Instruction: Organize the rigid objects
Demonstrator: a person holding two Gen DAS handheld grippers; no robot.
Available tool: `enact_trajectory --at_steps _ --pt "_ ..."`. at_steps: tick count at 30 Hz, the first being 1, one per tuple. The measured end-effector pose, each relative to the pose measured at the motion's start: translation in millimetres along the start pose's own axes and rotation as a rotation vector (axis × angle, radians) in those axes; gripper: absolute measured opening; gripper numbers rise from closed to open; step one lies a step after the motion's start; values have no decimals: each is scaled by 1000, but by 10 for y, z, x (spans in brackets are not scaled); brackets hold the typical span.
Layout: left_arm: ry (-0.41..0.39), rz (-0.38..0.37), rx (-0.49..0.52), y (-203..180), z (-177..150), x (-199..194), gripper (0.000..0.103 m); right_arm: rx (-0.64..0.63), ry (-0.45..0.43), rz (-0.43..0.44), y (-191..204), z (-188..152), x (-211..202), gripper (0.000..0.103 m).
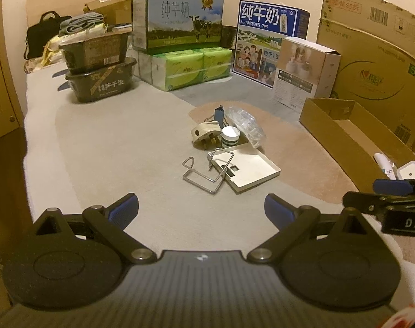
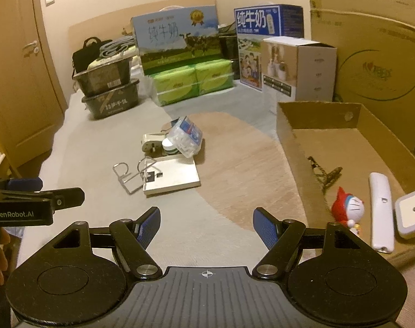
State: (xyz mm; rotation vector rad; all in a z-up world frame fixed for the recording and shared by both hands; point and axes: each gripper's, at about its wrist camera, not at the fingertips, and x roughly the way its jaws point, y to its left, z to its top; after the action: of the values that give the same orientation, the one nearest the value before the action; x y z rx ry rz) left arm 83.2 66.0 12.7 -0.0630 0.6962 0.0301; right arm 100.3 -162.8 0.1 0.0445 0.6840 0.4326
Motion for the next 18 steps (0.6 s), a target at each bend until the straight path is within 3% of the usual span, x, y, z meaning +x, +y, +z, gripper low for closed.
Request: enact_trajectory --at_steps 14,18 --pt "10 -8 104 242 91 487 93 -40 18 48 121 65 513 75" --pt "11 -22 145 303 118 653 93 -56 27 64 148 106 713 80"
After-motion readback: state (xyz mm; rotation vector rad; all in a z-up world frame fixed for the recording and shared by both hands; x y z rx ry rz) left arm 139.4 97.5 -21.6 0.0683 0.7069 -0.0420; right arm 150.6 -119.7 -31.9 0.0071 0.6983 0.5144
